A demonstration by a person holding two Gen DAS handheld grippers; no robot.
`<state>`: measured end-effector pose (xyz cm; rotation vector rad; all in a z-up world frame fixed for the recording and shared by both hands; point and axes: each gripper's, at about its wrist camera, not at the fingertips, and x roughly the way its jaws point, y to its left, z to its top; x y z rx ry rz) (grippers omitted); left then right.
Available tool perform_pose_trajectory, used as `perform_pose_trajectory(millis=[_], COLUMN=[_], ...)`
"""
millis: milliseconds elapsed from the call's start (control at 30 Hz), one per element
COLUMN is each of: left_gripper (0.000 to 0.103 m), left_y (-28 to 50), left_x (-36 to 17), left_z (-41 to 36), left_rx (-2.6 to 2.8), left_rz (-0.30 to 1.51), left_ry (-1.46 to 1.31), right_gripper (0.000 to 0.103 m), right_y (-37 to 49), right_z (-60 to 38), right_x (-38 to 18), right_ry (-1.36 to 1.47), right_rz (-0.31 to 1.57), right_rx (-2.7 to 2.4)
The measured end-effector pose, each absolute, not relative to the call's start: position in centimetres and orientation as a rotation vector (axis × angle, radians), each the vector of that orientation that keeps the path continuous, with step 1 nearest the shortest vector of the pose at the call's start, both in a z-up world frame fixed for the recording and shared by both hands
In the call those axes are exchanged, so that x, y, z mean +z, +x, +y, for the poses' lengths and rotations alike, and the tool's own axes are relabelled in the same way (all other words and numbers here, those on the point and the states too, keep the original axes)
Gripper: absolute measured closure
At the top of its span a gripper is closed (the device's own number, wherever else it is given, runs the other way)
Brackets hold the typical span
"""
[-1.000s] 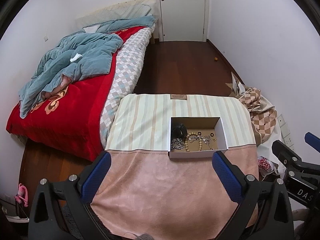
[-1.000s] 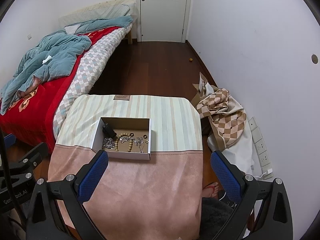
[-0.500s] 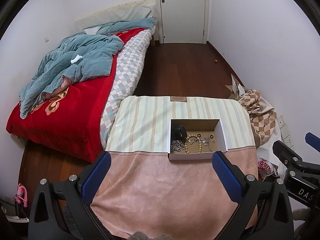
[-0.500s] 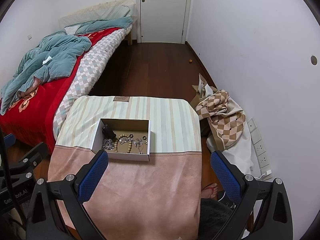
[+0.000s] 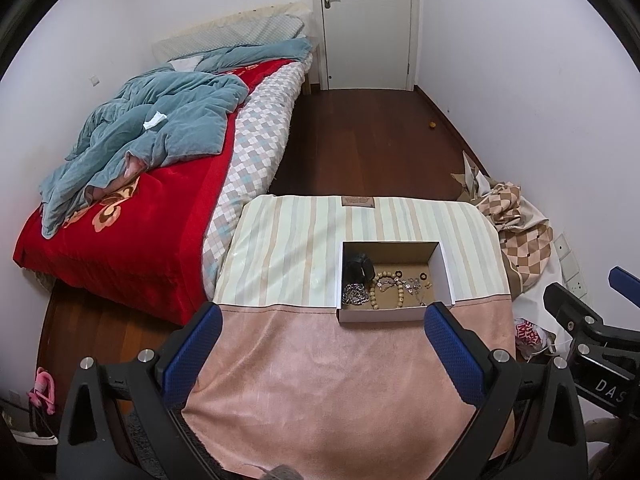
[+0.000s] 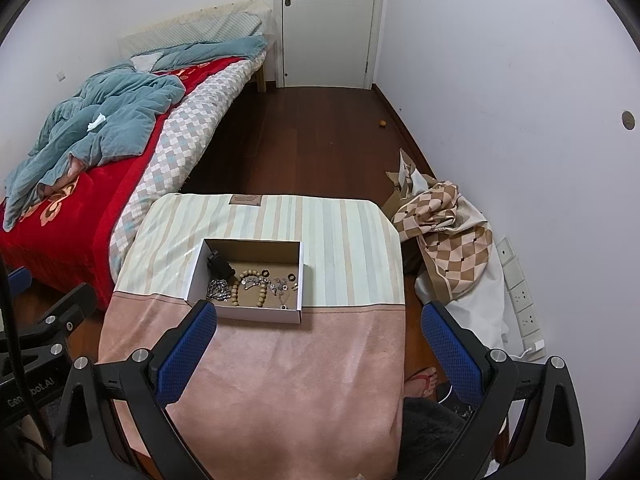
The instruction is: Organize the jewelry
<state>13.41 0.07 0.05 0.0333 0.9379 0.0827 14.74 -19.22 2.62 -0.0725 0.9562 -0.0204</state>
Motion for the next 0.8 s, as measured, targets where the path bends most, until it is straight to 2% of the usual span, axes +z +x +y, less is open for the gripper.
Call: perform_pose_trajectory(millis=[800], left_gripper=[0.0], left_y=[13.4], left_x=[0.28], left_z=[-0.05], left_rx=[0.091], left_rz=[0.932], left_ry=[0.028], right_gripper=[0.0], right_y=[14.88], right_z=[-19.04], right_x=[2.83], right_ry=[-0.076], right_rz=[0.956], right_rx=[-0.013])
